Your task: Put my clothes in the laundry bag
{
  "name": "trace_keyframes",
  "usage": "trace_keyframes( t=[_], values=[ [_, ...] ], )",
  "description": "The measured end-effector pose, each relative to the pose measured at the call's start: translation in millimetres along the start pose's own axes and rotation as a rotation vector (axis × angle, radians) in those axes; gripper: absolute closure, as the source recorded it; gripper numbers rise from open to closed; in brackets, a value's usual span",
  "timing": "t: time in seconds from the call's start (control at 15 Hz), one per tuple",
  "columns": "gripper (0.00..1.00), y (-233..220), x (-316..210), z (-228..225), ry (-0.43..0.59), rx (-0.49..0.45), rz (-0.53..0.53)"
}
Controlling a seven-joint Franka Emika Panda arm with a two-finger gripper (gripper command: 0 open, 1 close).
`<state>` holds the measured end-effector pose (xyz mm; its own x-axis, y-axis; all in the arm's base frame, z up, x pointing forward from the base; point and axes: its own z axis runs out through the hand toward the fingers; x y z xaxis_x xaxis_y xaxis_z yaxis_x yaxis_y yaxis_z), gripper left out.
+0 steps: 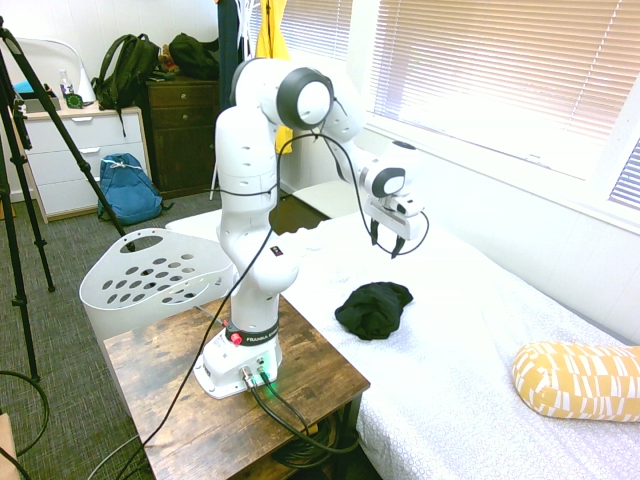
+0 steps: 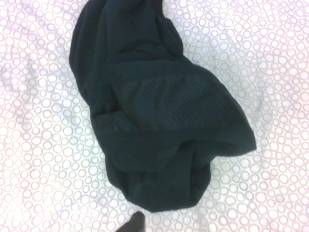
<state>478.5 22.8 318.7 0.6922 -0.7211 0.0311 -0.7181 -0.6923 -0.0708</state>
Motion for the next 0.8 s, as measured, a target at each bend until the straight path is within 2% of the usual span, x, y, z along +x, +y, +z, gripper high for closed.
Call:
trace_keyframes(
  t=[0.47,0.8],
  values=[
    [0.0,-30.6,33.1,188.4,-0.03,-0.088,-0.105],
    [0.0,-36.0,47.1,319.8,-0.088,-0.117,-0.116]
  ],
)
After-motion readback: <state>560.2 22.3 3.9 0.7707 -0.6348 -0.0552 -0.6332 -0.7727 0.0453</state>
